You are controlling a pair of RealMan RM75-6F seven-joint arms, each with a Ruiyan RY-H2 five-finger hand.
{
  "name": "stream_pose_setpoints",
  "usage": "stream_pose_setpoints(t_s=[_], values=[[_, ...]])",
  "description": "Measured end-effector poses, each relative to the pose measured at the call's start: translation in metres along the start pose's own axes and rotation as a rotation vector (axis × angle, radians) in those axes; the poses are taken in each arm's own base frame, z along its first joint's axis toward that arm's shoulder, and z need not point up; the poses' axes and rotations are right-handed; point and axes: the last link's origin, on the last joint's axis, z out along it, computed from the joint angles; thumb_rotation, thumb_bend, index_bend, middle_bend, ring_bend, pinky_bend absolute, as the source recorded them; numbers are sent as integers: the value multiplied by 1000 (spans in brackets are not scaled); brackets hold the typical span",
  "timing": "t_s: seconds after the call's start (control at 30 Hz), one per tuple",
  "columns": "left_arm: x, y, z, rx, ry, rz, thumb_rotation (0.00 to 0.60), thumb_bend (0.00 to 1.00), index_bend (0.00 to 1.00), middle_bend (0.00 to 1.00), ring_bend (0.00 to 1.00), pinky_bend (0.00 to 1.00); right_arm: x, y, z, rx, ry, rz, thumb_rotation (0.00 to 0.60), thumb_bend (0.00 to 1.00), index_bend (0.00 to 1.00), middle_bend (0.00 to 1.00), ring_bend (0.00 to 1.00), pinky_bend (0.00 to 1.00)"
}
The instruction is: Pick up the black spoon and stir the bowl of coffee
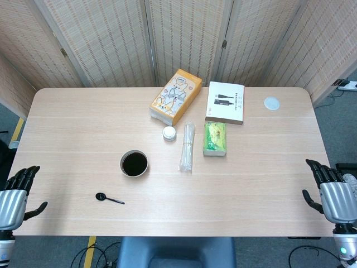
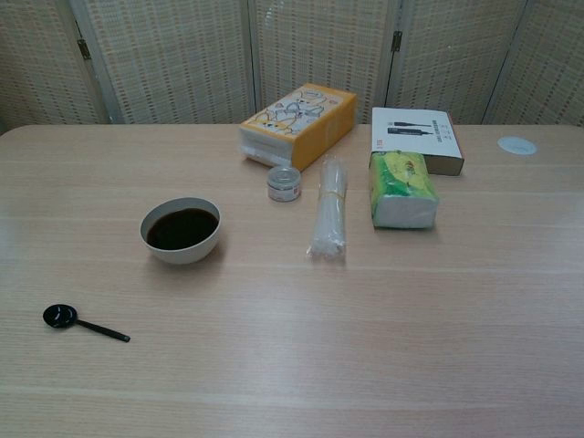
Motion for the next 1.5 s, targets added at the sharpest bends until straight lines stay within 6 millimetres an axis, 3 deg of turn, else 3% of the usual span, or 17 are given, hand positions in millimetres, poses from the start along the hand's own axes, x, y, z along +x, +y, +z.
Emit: stream_pose_setpoints(t_s=[0.6,0.8,1.0,1.07,1.17,1.33,1.5], values=[[3,8,7,-80,32,-20,600,225,146,134,129,232,6,4,-2,-5,41,4,600,263,98,168,192,245],[3,21,19,-175,48,-33,600,225,213,170,197,245,7,5,-1,-2,46,5,600,267,98,170,193,245],[-2,39,34,-300,30,-26,600,225,281,317,369,504,6,7,-1,-6,42,6,600,268,98,172,193,245],[-6,45,41,-345,17,-22,600,225,321,398,452,654,6,7,-2,-8,44,6,600,268,98,172,193,245],[-13,55,48,-405,0,-20,600,225,368,543,579,798,7,8,-2,-12,45,5,600,268,98,174,192,245],[-27,68,59,-476,-41,-8,600,225,405,713,735,938,7,9,-3,-18,44,3,600,268,98,178,193,245],[-43,80,67,-521,-90,5,600,225,450,844,845,1000,7,8,-4,-19,41,2,600,268,98,178,195,245]])
